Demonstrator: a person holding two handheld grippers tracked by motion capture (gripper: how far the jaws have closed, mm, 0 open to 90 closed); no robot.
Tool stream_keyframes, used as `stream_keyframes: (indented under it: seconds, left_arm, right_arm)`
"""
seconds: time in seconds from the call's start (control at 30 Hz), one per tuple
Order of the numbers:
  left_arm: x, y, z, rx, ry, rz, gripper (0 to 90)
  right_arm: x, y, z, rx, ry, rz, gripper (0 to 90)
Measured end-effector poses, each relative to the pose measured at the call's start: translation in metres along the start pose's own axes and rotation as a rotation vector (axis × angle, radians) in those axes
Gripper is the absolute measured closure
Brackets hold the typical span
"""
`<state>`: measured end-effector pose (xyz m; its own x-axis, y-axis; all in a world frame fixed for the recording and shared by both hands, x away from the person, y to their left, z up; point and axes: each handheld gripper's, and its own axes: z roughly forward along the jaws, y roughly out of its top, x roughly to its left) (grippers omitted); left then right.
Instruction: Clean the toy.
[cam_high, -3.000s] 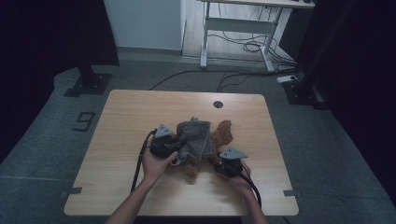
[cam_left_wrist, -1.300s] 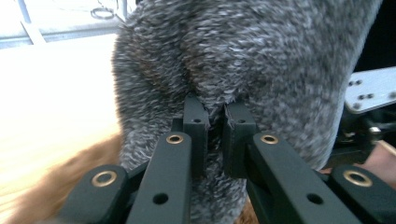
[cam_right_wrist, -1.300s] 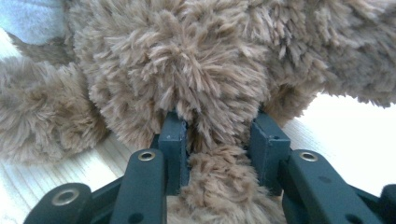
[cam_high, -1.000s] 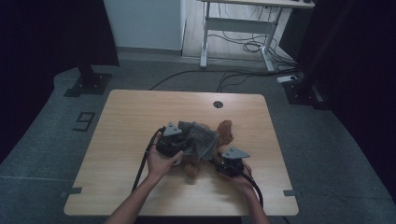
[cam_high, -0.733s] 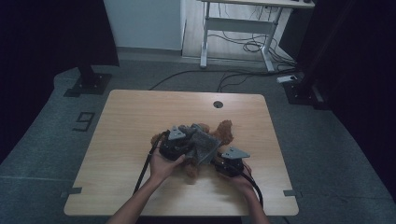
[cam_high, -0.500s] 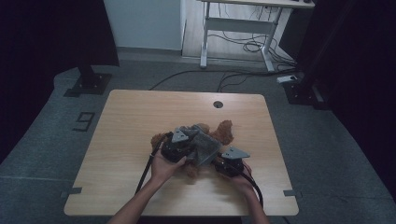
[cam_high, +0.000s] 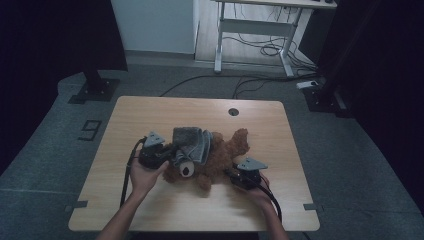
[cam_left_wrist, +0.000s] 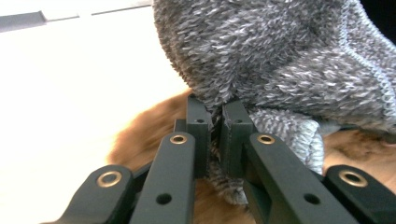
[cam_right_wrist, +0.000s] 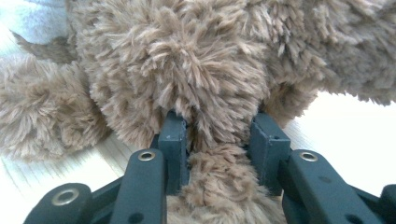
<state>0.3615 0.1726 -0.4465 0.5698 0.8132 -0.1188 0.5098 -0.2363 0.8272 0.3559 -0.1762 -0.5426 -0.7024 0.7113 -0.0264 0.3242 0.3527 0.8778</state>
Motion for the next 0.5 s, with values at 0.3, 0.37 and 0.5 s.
stream_keyframes:
  seconds: [0.3, 0.37, 0.5]
  left_arm:
    - [0.036, -0.025, -0.007, 0.016, 0.030, -0.090, 84.1]
    - [0.041, -0.027, -0.011, 0.016, 0.047, -0.092, 84.2]
    - [0.051, -0.030, -0.020, 0.014, 0.084, -0.095, 84.2]
  right_arm:
    - [0.000, 0.000, 0.000, -0.001, 0.001, 0.002, 62.3]
    - [0.000, 0.000, 0.000, -0.002, 0.001, 0.003, 62.3]
    - [0.000, 0.000, 0.000, -0.001, 0.001, 0.002, 62.3]
